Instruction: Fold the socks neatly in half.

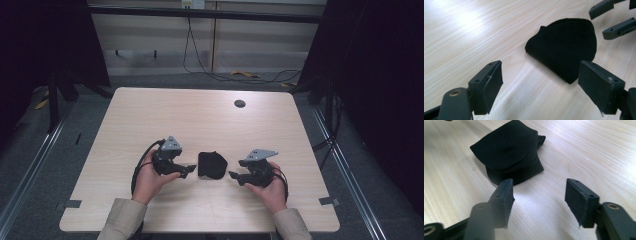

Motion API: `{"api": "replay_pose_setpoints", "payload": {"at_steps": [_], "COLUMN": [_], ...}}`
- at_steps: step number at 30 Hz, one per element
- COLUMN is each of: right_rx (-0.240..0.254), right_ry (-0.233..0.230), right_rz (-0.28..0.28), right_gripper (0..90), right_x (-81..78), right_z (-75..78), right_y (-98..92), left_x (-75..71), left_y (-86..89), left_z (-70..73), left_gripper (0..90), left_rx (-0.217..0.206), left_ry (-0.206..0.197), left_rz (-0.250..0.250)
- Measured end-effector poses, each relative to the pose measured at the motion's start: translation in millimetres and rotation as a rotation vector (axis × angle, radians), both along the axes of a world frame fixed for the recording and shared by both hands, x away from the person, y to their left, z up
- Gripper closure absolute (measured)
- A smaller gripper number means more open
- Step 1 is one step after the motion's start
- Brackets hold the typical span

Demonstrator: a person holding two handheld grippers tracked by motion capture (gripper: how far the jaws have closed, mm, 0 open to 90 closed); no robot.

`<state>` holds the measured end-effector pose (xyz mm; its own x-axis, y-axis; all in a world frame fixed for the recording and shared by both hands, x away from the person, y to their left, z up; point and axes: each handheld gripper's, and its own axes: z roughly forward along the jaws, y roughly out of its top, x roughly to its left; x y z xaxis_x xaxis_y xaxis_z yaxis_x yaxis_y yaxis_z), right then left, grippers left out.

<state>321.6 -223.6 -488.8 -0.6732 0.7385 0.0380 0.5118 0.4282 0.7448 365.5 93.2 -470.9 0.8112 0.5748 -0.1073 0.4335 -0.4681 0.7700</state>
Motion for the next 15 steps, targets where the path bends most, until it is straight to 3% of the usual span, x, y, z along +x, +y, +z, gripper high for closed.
{"api": "replay_pose_setpoints", "payload": {"at_steps": [15], "right_rx": [-0.015], "right_ry": [0.019], "right_rz": [0.035], "right_gripper": [22.4], "right_x": [-3.5], "right_z": [2.8], "right_y": [-14.5], "left_x": [-3.1], "left_y": [19.9], "left_z": [-2.9], "left_gripper": [17.6], "left_rx": [-0.013], "left_ry": [0.003], "left_rz": [-0.004]}}
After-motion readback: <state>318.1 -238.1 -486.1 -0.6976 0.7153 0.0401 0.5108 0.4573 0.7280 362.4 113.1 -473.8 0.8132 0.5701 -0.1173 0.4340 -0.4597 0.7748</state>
